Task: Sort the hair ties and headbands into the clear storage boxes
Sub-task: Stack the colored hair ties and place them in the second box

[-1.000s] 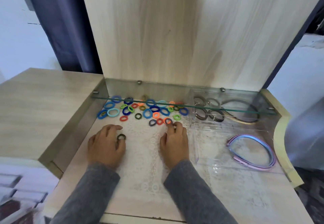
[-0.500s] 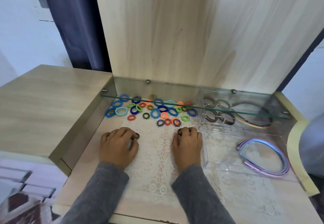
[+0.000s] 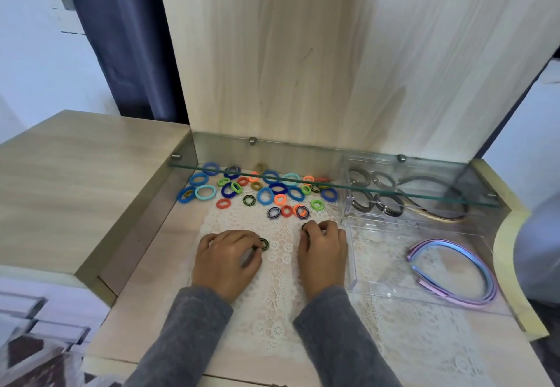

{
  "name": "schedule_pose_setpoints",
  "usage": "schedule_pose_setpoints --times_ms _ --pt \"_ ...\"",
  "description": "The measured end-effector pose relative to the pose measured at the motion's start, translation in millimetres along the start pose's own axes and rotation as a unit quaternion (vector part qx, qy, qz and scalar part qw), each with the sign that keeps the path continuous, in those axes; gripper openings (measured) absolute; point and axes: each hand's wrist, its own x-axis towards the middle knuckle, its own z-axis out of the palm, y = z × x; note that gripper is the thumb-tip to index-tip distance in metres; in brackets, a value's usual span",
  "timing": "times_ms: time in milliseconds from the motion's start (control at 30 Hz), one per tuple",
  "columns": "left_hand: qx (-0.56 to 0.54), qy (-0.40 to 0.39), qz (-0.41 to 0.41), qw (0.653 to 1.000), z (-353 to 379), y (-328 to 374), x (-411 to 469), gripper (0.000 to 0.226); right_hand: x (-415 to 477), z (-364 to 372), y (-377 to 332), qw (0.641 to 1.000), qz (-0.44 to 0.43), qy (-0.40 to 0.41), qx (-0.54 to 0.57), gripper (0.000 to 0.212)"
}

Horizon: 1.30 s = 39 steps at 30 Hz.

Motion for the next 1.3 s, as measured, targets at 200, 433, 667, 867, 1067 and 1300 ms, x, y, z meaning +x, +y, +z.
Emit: schedule_pose_setpoints --times_ms 200,433,667,867,1067,1300 --pt "-0.007 0.001 0.004 1.000 3 2 -2 0.019 1 -1 3 0.999 -0.025 0.010 -0.027 0.009" --pt "0.008 0.037 -0.048 0.998 -4 6 -1 0.032 4 -5 -13 0.982 -0.141 -0.032 0.125 0.006" --pt "0.037 0.052 -0.152 0.986 -15 -27 21 0.024 -2 -8 -19 0.953 -0.211 -0.142 0.164 0.016" --pt "0.098 0.022 -0.154 0.983 -14 -51 48 0.031 -3 -9 -20 0.948 -0.233 -0.152 0.154 0.020" --pt "0.107 0.018 -0.142 0.984 -7 -58 51 0.027 -4 -9 -18 0.950 -0.225 -0.172 0.134 0.029" --pt "0.079 0.035 -0.123 0.989 -7 -56 51 0.022 12 6 -6 0.992 -0.013 -0.058 0.115 0.033"
